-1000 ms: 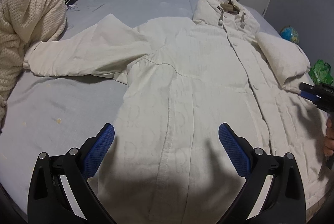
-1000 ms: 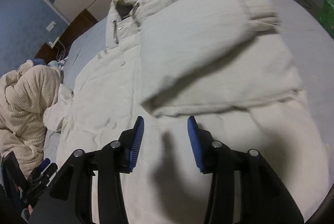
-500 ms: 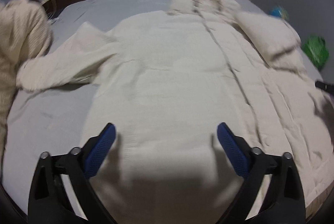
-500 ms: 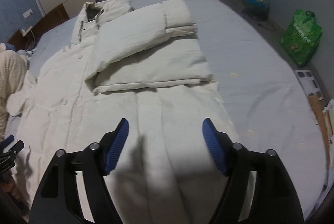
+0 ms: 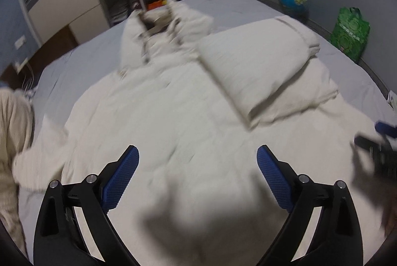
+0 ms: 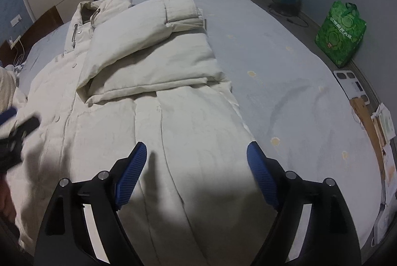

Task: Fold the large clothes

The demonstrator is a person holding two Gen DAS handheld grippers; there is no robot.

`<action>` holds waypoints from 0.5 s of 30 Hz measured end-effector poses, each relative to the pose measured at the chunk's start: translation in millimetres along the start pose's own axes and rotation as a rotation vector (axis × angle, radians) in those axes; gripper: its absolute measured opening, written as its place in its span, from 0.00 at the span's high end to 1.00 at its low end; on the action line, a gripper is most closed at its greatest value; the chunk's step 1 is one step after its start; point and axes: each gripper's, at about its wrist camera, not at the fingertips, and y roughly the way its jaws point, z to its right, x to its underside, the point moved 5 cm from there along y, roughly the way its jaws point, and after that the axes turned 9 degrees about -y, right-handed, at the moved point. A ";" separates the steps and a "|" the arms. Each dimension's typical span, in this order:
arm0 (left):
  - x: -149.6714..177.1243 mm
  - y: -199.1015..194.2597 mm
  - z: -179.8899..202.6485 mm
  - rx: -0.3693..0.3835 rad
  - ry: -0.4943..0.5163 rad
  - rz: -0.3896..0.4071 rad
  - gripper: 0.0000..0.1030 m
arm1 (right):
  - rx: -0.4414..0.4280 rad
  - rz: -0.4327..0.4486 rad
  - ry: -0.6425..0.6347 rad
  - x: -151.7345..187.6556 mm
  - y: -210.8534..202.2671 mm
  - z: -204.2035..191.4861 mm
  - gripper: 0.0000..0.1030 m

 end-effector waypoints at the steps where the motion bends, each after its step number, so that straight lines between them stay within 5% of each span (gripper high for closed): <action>1: -5.9 3.9 7.4 0.002 0.015 0.004 0.10 | -0.001 -0.004 0.002 1.4 -0.7 0.5 0.23; 15: -53.1 61.9 100.6 0.040 0.258 0.017 0.14 | -0.034 -0.020 0.014 9.8 -2.0 4.0 0.23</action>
